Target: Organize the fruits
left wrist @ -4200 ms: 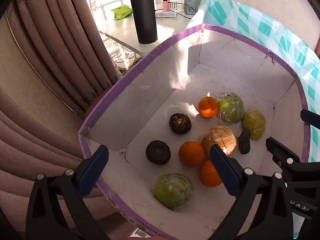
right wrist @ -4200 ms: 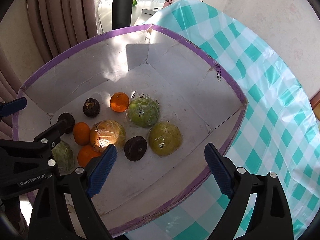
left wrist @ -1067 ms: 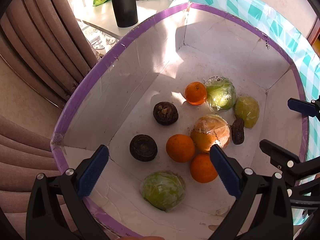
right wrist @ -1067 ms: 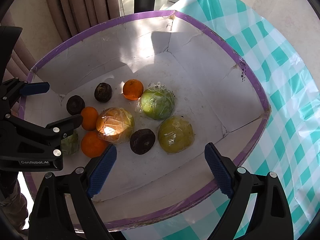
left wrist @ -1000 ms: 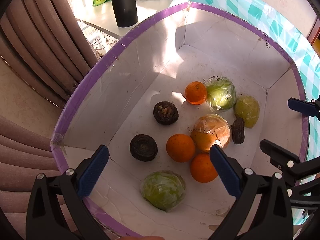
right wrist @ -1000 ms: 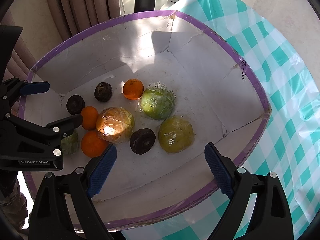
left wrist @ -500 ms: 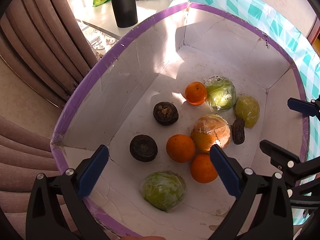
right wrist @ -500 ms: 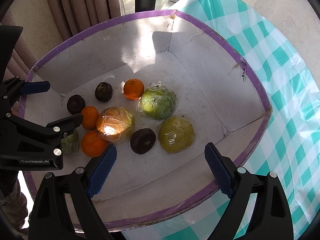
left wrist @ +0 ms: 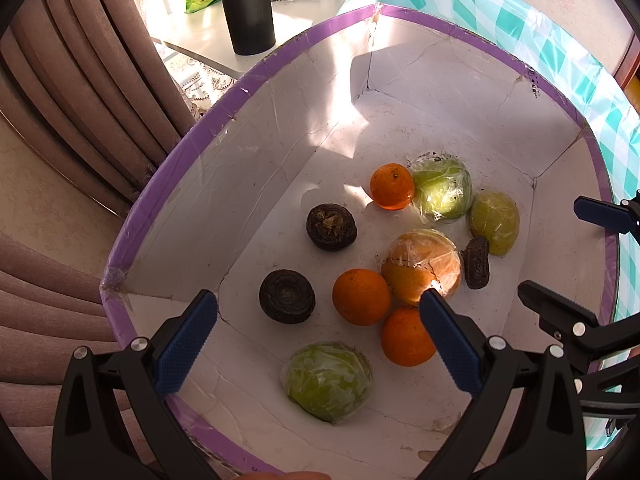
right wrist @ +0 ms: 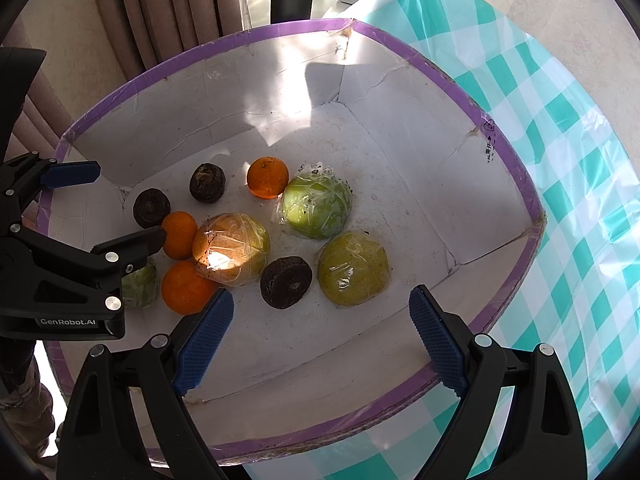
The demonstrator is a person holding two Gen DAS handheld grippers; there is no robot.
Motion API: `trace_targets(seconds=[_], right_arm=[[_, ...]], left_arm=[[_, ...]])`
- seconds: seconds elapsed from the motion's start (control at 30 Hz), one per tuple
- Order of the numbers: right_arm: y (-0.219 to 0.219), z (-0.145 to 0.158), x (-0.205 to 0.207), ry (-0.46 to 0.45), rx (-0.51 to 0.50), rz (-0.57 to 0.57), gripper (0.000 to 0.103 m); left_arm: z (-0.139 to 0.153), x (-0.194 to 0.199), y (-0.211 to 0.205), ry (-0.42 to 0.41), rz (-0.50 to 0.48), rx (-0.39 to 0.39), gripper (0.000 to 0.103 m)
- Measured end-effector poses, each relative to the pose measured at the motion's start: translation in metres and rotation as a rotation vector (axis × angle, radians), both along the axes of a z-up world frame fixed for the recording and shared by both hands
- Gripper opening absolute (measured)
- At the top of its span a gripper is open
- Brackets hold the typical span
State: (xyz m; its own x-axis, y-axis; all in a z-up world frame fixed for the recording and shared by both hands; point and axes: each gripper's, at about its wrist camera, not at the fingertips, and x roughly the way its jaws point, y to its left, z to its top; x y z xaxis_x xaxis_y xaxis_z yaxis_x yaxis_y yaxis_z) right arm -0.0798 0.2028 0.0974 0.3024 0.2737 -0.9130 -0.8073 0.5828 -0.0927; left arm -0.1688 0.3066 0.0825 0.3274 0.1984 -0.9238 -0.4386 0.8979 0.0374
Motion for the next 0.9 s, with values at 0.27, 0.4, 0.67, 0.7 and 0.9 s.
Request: trace_targets(seconds=[0.27, 0.4, 0.67, 0.7, 0.9], right_arm=[[0.0000, -0.0003, -0.0003, 0.000, 0.000, 0.000, 0.087], [0.0004, -0.0003, -0.0006, 0.001, 0.001, -0.001, 0.087], [0.0012, -0.0013, -0.0007, -0.005, 0.001, 0.002, 0.087], [0.0011, -0.0012, -0.0007, -0.005, 0.002, 0.003, 0.087], [0.0014, -0.0017, -0.0009, -0.009, 0.003, 0.002, 0.087]], left_arm=[[-0.0002, 0.0002, 0.0000, 0.001, 0.001, -0.001, 0.101], [-0.0013, 0.0012, 0.0007, 0.010, 0.000, 0.002, 0.101], [-0.0045, 0.0043, 0.0020, 0.032, -0.004, 0.011, 0.101], [-0.0047, 0.0047, 0.0021, 0.034, -0.005, 0.012, 0.101], [-0.0027, 0.0020, 0.0015, 0.007, -0.001, 0.014, 0.101]])
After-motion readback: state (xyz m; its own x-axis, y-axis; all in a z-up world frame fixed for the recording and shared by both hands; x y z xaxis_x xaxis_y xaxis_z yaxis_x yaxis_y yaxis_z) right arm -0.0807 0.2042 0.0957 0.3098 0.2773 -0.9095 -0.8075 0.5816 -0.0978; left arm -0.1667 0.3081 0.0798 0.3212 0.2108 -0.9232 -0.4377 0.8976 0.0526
